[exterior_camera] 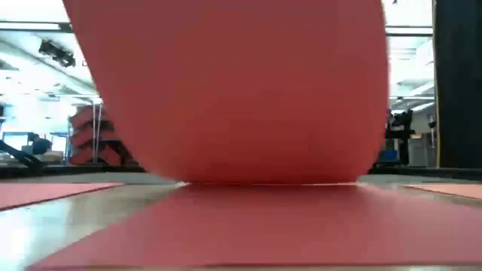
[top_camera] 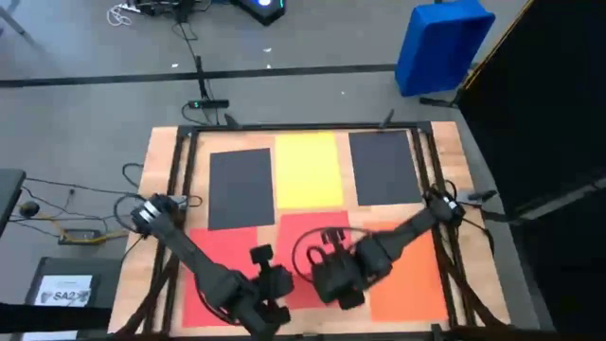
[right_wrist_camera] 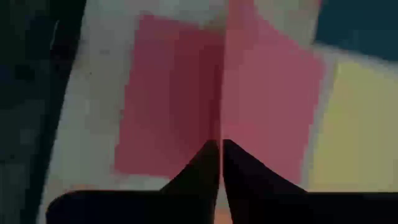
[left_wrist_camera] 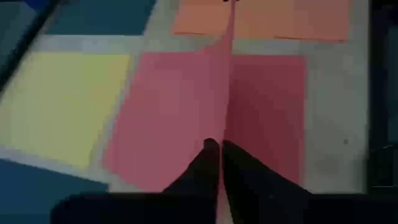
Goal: Organize paper
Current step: Stack the red paper on top of the red paper
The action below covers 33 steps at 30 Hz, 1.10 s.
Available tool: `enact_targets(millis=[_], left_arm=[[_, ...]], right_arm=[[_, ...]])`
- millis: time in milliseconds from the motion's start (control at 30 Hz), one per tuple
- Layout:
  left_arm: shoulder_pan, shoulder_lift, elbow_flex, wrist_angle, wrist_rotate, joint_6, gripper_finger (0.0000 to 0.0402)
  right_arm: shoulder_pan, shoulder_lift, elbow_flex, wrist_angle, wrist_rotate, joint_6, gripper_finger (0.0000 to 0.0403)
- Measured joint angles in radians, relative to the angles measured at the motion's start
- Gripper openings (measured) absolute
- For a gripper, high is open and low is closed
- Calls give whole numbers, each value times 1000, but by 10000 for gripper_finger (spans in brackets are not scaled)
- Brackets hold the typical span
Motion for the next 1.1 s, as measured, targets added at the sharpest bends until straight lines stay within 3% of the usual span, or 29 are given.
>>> enact_targets(millis=[367, 533, 700, 867, 1100], left_arm=[[-19, 95, 53, 60, 5, -16, 0], [-58, 86, 26, 28, -79, -24, 0], [-93, 78, -80, -27, -64, -169, 0], [-72, 63, -215, 170, 40, -116, 0], [5, -141, -563, 446, 96, -69, 0]], right_arm=[[113, 1, -186, 66, -6, 262, 0], [145, -14, -289, 179, 24, 296, 0], [154, -103, -535, 435, 3, 343, 0], [141, -282, -883, 801, -28, 413, 0], [79, -501, -1183, 863, -35, 538, 0]])
